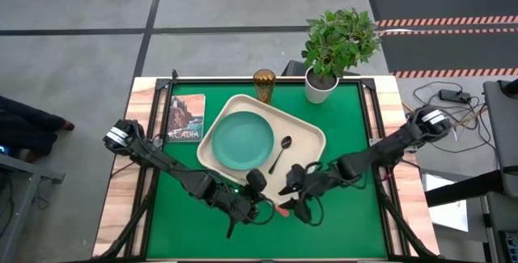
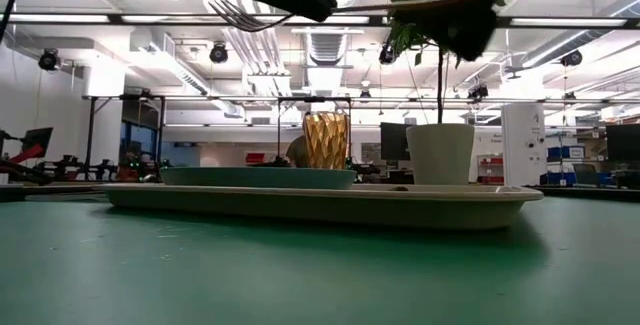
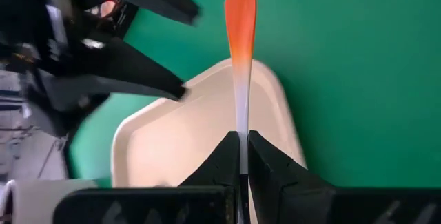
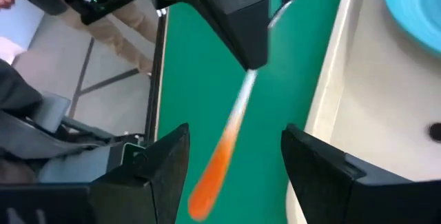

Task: Pick and place plate/cup/fork/spoon on tray
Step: Put the white orange fork on the right side of the black spoon

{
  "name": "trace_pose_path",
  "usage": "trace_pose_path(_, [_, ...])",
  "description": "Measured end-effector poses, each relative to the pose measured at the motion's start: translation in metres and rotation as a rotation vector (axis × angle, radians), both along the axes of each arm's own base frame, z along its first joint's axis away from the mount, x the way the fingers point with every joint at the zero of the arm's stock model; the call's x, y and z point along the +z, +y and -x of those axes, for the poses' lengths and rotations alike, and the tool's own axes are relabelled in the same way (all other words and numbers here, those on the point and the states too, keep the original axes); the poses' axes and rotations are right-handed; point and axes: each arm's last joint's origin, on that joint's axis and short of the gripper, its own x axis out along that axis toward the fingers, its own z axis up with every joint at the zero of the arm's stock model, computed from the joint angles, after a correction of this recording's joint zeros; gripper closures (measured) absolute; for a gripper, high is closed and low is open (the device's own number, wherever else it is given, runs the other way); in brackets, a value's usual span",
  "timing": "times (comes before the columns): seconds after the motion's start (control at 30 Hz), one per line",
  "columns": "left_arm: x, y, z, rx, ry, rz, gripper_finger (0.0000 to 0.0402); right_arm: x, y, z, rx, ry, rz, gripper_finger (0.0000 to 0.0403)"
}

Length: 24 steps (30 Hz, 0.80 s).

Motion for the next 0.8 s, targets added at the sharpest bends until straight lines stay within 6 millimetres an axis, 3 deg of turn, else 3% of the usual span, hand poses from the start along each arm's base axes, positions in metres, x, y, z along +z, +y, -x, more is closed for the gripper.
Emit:
trace_pose_path(0.5, [0.002,0.002,-0.001,0.009,-0.034,-0.104,0.0402,-0.009,0.002,-0.045,0.085,0.104,0.073,0.0198])
trace_pose_path(0.63, [0.002,0.002,-0.001,-0.018,-0.029,-0.139,0.0402,-0.011,0.004,-0.051,0.104,0.111,0.091,0.0251])
trace_pose_path(0.8, [0.001,0.002,-0.001,-0.021,-0.029,-0.140,0.0402,-0.012,0.003,-0.051,0.104,0.122,0.097,0.0366])
